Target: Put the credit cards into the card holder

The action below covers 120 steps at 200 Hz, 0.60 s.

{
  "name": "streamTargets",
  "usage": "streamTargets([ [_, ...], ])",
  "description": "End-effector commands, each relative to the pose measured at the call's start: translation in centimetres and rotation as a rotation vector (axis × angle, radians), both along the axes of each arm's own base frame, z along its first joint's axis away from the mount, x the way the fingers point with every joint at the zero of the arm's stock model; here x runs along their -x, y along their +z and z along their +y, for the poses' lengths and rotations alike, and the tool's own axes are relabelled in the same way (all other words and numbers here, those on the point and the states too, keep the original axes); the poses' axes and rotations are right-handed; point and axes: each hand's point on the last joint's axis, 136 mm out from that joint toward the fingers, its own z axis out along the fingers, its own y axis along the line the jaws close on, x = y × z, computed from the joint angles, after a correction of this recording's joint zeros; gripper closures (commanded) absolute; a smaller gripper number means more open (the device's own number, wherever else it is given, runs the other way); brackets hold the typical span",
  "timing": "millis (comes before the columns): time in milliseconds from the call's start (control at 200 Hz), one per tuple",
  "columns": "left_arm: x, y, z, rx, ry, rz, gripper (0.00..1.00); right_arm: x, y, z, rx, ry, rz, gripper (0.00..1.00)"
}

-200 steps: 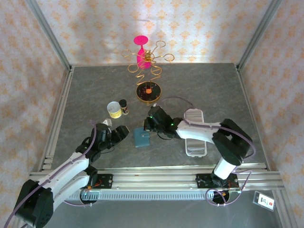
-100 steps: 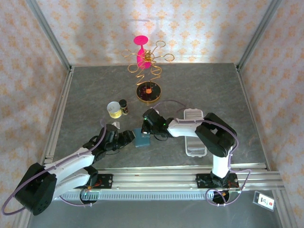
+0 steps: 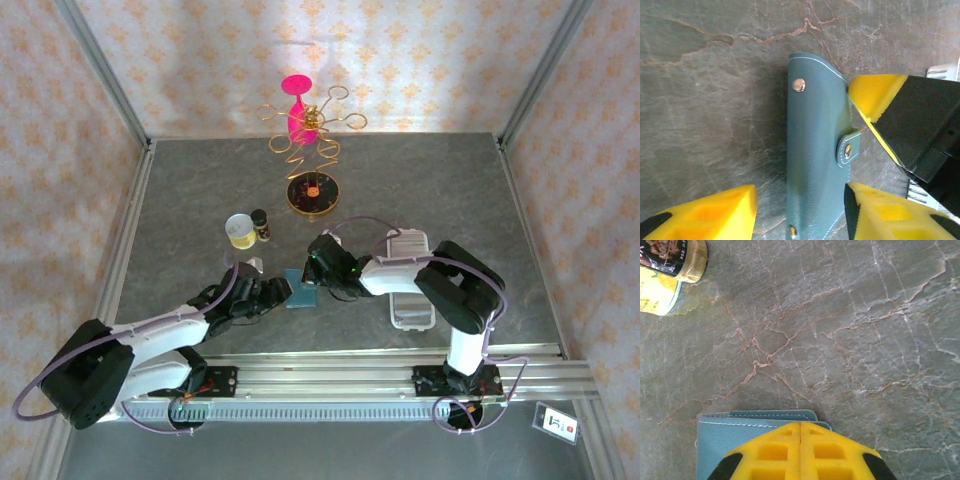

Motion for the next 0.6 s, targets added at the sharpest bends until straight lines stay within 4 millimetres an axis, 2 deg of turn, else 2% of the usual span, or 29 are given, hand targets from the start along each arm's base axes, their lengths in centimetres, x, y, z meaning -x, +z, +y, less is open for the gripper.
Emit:
streamTargets([
  [0, -1.1, 1.4, -1.3, 0.057, 0.005, -0.038, 0.53, 1.2, -2.5, -2.5, 0.099, -0.031, 0.050, 1.00],
  [130, -1.3, 2.0, -2.3, 0.100, -0.003, -0.052, 0.58, 1.2, -2.3, -2.5, 0.093, -0.034, 0.047, 1.00],
  [390, -1.7, 2.7, -3.0, 0.148, -0.002, -0.073, 0.82, 1.2, -1.3, -2.4, 0.054, -0.038, 0.030, 1.00],
  [596, -1.6, 2.4, -3.5, 0.177, -0.009, -0.067, 0.83, 1.0, -0.2, -1.8, 0.008, -0.033, 0.014, 1.00],
])
